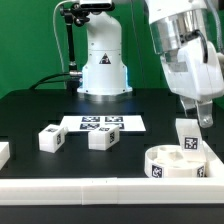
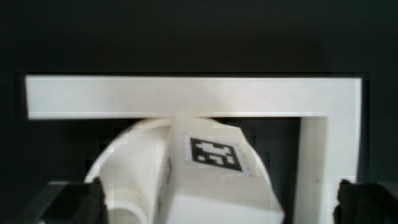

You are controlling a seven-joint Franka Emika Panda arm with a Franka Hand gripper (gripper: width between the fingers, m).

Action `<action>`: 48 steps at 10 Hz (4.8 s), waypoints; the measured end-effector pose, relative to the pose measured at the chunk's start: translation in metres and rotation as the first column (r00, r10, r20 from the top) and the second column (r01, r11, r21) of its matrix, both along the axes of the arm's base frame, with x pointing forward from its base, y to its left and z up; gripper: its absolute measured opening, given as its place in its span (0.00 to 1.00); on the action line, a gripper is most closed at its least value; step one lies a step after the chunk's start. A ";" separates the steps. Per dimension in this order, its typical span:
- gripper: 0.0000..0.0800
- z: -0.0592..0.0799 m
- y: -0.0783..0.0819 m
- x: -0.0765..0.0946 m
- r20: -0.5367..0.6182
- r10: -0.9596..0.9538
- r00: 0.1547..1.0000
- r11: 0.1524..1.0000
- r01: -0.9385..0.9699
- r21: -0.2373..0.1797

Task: Assemble stool

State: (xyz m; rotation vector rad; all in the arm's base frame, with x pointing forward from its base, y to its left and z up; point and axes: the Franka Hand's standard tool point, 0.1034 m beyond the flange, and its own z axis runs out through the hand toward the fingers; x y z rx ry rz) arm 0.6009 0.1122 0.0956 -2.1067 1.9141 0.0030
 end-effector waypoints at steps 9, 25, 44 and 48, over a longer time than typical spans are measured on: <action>0.81 0.010 -0.004 0.008 0.063 0.767 0.639 0.630 -0.730 -0.264; 0.81 0.010 0.014 0.008 -0.237 0.804 -0.545 -0.590 -0.686 -0.427; 0.42 -0.024 -0.008 0.003 -0.304 0.574 -0.760 -0.811 -0.474 -0.343; 0.42 -0.028 -0.006 -0.002 -0.217 0.861 -0.460 -0.509 -0.783 -0.357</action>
Offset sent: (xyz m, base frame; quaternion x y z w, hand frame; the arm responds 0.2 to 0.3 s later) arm 0.0000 0.0000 0.0000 0.0000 0.0000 -0.1938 0.9810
